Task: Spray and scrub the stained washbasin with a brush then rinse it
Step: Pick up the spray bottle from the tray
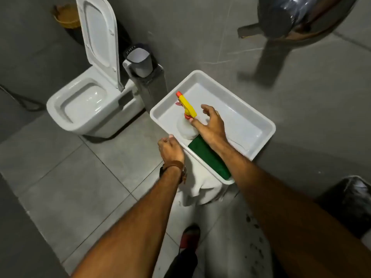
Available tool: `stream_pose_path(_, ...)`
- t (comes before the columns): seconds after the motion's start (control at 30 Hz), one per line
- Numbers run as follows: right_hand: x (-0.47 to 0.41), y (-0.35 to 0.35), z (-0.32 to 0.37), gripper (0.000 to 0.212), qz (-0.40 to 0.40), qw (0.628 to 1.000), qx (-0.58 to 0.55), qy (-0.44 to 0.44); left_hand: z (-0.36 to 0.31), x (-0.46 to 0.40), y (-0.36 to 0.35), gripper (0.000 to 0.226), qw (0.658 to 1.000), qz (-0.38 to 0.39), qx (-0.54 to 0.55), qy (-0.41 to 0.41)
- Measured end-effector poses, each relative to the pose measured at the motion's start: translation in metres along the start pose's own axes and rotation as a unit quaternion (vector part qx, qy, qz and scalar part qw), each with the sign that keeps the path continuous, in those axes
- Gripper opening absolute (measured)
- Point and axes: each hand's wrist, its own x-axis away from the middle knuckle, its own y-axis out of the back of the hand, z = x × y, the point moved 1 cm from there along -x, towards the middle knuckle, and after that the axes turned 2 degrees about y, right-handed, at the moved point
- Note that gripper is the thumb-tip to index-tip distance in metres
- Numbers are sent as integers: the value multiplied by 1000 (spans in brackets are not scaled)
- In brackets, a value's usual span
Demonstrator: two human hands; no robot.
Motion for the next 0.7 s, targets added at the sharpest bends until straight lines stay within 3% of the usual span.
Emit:
stream_pose_path(0.13,-15,-18,1,70,72,997,22,7,7,0,-24,44,1000,2,26,2)
stream_pose_path(0.33,-21,-28,8,47,108,991,53,58,14,4,-40,32,999,-1,33,2)
stream_pose_path(0.5,-12,-11,20,46,91,991,42,88,2,6,-37,29,999,-13,0,34)
stream_pose_path(0.7,9,40,66,39,41,992,24,114,-44,49,-23,43,999,-39,17,-32)
